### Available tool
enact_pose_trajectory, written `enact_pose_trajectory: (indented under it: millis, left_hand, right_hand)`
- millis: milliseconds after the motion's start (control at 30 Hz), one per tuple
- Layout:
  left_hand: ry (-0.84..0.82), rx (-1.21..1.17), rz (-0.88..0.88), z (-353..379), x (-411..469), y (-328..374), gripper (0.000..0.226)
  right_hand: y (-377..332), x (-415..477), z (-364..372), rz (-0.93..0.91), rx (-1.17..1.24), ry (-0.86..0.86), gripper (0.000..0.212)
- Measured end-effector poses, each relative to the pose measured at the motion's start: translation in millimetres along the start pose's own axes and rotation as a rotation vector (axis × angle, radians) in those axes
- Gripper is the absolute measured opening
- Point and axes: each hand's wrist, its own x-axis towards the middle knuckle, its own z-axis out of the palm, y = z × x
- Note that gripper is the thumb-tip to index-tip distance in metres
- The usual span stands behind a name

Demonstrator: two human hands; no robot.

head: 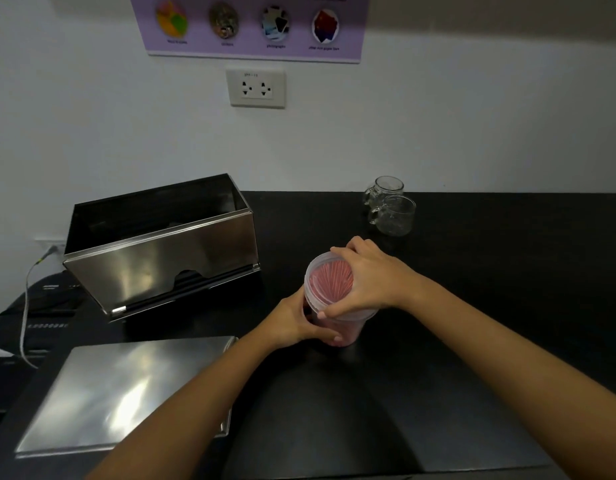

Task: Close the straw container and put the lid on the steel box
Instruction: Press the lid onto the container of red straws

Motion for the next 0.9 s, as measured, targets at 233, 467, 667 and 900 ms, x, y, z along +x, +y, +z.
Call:
enact_pose_trajectory:
  millis: [233, 467, 667, 900]
  left_hand:
    - [-0.013, -0.003, -0.025, 0, 0, 0, 0.092]
    - [0.005, -0.051, -0.029, 3, 0, -1, 0.095]
    - [0.024, -0.064, -0.025, 5, 0, -2, 0.09]
    - [0.033, -0.063, -0.007, 5, 0, -3, 0.096]
  right_hand:
    - [-5, -1, -11, 0.027, -0.056, -0.075, 0.116]
    - [2, 3, -34, 0.034, 0.029, -0.326, 0.116]
    - [-3, 8, -35, 0.061, -0.047, -0.295, 0.115]
    - [-13, 7, -28, 0.139, -0.195, -0.225, 0.117]
